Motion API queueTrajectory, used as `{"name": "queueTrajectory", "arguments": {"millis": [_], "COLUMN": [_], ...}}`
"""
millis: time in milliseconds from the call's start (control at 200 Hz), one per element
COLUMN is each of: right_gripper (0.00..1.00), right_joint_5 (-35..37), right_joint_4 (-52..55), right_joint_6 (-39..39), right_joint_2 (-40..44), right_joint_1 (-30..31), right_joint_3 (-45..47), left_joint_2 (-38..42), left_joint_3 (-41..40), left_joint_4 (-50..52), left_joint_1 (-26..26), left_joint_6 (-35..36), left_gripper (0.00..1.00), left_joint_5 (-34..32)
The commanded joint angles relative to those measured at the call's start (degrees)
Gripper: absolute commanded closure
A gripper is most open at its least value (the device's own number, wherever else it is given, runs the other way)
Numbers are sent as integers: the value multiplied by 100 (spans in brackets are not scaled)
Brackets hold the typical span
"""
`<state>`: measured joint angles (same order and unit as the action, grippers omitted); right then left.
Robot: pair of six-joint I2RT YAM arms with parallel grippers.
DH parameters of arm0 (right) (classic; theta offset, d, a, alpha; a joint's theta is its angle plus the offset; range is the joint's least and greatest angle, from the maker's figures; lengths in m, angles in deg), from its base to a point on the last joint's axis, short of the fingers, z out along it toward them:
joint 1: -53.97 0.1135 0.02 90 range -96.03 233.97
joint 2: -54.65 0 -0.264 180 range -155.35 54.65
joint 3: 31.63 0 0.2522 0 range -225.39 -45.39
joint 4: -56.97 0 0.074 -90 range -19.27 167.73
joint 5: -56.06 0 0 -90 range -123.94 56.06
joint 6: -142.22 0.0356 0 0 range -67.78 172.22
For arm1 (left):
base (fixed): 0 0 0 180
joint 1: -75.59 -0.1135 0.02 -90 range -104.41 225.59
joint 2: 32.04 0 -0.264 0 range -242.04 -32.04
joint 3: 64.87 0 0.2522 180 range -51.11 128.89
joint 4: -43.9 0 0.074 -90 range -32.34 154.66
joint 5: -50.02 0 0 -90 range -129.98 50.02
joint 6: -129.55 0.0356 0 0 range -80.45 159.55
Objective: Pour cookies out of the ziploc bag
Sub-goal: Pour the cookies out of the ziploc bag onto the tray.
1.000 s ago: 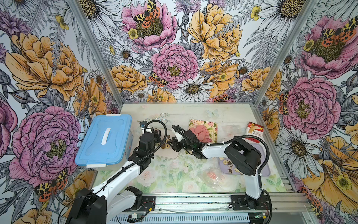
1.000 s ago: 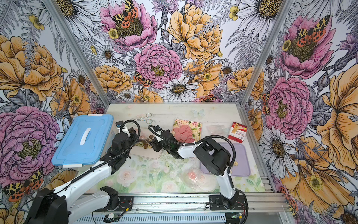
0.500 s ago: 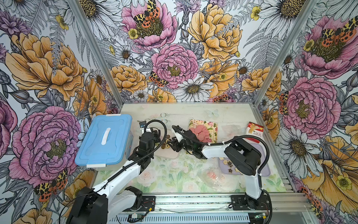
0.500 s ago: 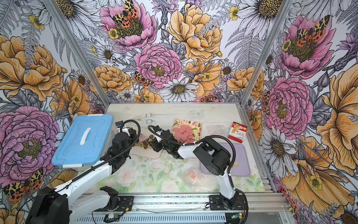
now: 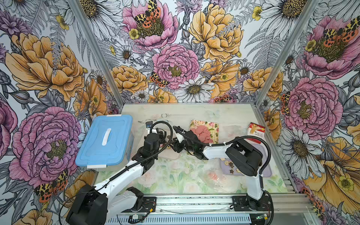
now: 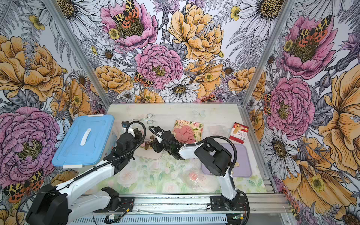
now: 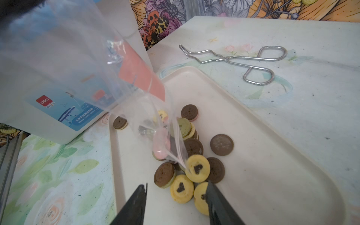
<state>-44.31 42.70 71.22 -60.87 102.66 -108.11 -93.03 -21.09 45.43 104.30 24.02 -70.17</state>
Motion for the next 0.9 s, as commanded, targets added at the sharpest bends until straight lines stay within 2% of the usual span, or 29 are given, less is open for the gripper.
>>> {"name": "queueTrajectory", "arguments": {"millis": [0, 75, 190, 310, 420, 500, 560, 605, 695, 785, 891], "right_gripper": [47, 47, 47, 47, 47, 43, 41, 38, 17, 1, 1], "right_joint_5": [-81, -81, -91, -82, -60, -66, -70, -54, 68, 218, 284], "right_joint_4": [-63, -62, -58, -45, -78, -114, -94, -98, -114, 138, 736], "right_joint_6": [42, 42, 34, 24, 33, 46, 42, 42, 42, 73, 109], "right_joint_2": [150, 131, 133, 136, 185, 281, 450, 646, 1186, 1915, 2777], "right_joint_1": [-48, -43, -43, -53, -53, -61, -78, -95, -140, -209, -298], "right_joint_3": [-15, -12, -21, -12, 32, 96, 171, 291, 603, 896, 1178], "left_joint_2": [310, 109, 325, 252, 378, 196, 363, 538, 520, 502, 936], "left_joint_3": [-129, 138, -31, 56, -92, 59, 21, -115, -48, 112, 248], "left_joint_4": [-216, 302, -43, 185, -64, 217, 157, -90, 48, 302, 456], "left_joint_1": [48, -144, 10, -9, -15, -86, 37, 181, 166, 320, 792], "left_joint_6": [84, -25, -12, 25, 4, -40, -50, 13, -5, 8, 66], "left_gripper": [100, 100, 100, 100, 100, 100, 100, 100, 100, 100, 100], "left_joint_5": [-210, 123, -9, -64, -105, 118, 157, 22, 125, 340, 573]}}
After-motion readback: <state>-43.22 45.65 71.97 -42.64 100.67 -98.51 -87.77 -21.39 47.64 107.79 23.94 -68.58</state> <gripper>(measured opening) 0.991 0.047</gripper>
